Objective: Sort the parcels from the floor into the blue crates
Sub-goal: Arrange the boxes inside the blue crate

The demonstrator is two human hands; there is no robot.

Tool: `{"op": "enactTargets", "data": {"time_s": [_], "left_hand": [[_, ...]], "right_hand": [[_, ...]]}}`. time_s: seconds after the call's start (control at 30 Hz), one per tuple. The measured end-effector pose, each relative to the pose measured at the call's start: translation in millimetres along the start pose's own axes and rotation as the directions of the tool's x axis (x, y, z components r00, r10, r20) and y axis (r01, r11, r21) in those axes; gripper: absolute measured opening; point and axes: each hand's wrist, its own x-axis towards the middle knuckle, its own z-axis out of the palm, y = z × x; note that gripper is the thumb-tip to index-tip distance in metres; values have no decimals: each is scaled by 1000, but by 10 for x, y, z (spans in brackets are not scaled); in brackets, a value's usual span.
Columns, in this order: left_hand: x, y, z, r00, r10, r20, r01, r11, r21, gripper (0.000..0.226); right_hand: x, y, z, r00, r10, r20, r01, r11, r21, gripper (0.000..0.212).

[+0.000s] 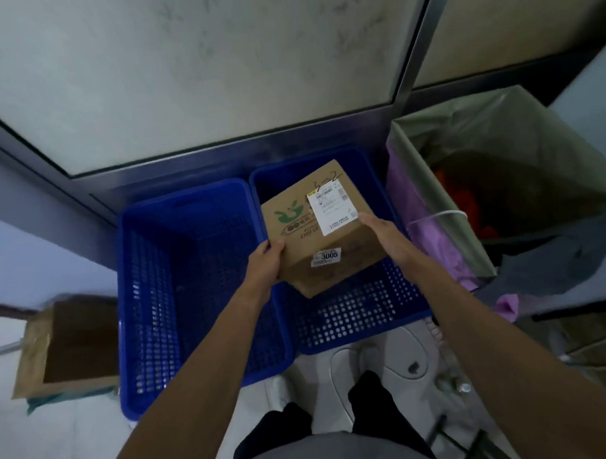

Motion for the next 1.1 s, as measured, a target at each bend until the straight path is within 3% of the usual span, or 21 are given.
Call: {"op": "enactTargets", "data": {"time_s": [0.23,0.4,0.57,0.77,0.93,1.1], "left_hand": [[193,-163,423,998,-17,-64,19,1000,24,41],[555,-490,689,993,-61,-101,62,998,3,40],[1033,-945,857,994,-55,-91,60,997,57,42],[1512,-1646,959,971,-194,-137,222,947,231,37],[1679,-2150,1037,936,-302,-180,344,892,292,55],[1791,-2522,1028,905,-382,-190,424,852,308,58]], "right_hand": [[537,212,-280,991,73,114,-67,996,-54,110],[875,496,-381,986,85,144,-70,992,-107,64],[1356,1146,-347,967,175,187,-137,971,-197,71],[1754,1832,-135,947,285,146,-213,901,-378,63],[1957,2195,56,943,285,172,-175,863,-474,65],[2082,2454,241,932,305,197,-146,812,-565,59]]}}
